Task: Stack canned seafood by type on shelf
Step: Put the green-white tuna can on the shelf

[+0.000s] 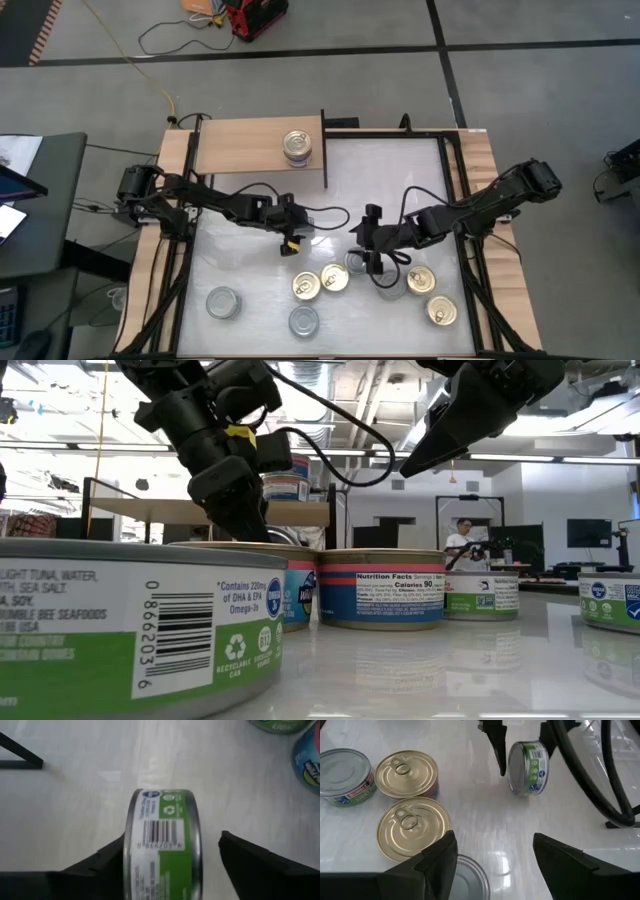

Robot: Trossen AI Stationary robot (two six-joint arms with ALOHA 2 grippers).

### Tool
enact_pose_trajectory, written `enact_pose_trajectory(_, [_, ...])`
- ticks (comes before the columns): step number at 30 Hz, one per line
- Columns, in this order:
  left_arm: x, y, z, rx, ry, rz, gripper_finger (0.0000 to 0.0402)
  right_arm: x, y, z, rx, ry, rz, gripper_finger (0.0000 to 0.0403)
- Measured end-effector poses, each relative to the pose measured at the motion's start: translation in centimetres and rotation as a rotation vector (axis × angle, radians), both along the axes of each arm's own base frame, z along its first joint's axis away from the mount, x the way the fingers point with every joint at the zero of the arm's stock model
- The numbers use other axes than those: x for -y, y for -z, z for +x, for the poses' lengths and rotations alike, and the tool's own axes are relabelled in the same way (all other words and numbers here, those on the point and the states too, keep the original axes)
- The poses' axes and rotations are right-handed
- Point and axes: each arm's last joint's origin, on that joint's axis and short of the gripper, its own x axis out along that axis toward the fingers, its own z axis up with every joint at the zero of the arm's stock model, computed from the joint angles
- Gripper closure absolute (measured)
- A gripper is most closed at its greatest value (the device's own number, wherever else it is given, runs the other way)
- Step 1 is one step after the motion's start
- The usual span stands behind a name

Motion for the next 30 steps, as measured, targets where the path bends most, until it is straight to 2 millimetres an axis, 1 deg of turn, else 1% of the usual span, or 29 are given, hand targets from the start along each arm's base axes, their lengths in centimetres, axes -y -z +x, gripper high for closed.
enact_pose_trajectory(8, [1.6,-0.9,-1.0,-0.03,0.021,0.159,0.0265,0.7,-0.1,0.3,0.021,0.031,0.007,0.0117])
enact_pose_trajectory(9, [1.7,-1.1,-1.2,-0.034,0.027,0.176,0.0272,0.6,-0.2,0.3,0.024,0.033,0.01,0.0117])
enact_pose_trajectory(13, [2.3,-2.2,-1.6,0.001,0.046,0.22,0.0272,0.6,-0.2,0.3,0.027,0.033,0.012,0.0117])
enact_pose_trajectory(16, [2.8,-3.6,-2.5,0.031,0.046,0.253,0.0272,0.6,-0.2,0.4,0.029,0.037,0.017,0.0117])
enact_pose_trajectory(20, [3.3,-6.9,-5.2,0.072,0.008,0.331,0.0272,0.6,-0.2,0.3,0.025,0.038,0.019,0.0117])
enact_pose_trajectory(23, [3.5,-9.4,-7.7,0.116,-0.058,0.452,0.0272,0.6,-0.2,0.4,0.033,0.038,0.021,0.0117])
enact_pose_trajectory(26, [3.1,-10.8,-10.0,0.106,-0.153,0.623,0.0272,0.8,-0.4,0.6,0.058,0.046,0.017,0.0117])
enact_pose_trajectory(30, [1.9,-11.7,-12.1,0.053,-0.294,0.819,0.0262,0.9,-0.6,0.8,0.085,0.048,0.003,0.0117])
